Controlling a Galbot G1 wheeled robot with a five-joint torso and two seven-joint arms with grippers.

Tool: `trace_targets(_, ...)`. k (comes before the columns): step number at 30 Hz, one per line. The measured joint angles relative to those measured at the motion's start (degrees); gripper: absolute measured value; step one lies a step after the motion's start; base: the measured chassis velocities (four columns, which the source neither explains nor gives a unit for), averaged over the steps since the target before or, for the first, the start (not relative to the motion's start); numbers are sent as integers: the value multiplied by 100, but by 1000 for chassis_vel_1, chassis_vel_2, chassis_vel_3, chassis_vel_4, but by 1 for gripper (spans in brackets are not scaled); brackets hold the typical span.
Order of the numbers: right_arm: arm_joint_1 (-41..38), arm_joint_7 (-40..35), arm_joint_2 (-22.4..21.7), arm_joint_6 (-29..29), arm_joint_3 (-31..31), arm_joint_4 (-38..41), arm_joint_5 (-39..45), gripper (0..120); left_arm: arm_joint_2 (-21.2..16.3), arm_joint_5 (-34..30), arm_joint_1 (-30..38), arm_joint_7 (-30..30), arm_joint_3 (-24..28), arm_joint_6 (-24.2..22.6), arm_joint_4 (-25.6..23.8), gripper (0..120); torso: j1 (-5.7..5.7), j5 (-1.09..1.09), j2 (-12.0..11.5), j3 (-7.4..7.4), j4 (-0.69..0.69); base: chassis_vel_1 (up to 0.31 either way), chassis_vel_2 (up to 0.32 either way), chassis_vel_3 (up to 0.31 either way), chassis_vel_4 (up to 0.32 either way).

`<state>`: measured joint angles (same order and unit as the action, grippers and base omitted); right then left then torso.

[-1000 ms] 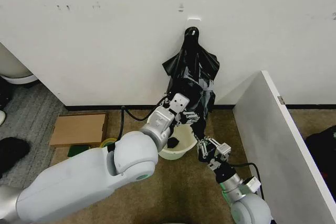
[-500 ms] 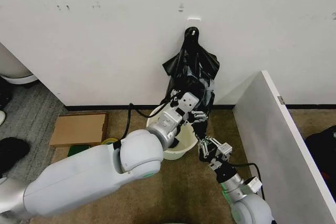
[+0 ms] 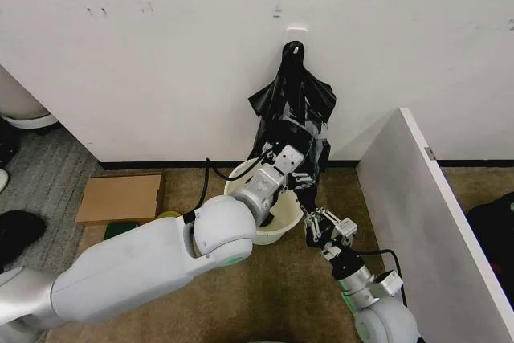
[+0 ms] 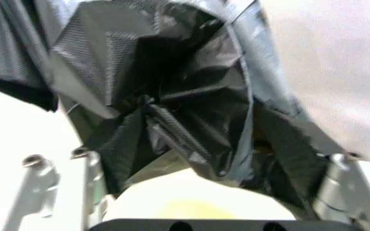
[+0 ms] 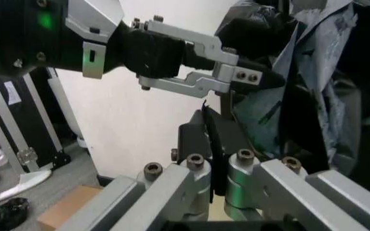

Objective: Place the garbage bag over the trash bin.

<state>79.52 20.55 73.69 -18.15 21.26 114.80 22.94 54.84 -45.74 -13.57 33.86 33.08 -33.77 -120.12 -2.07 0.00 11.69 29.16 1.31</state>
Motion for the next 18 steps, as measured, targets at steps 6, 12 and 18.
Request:
trace_targets(6,-11,-2,5,4,-9,0,4,0,-7,-5,-11,10,-19,49,18,50,0,0,0,0,0,0,0,0,0)
trace_targets(12,-16,-6,16,8,-23,-1,7,0,-7,2,-68,24,-76,147,97,25,0,0,0,0,0,0,0,0,0)
trace_targets(18,-15,-9,11,8,-27,-6,8,0,-29,23,-123,53,-157,288,119,4,0,0,0,0,0,0,0,0,0)
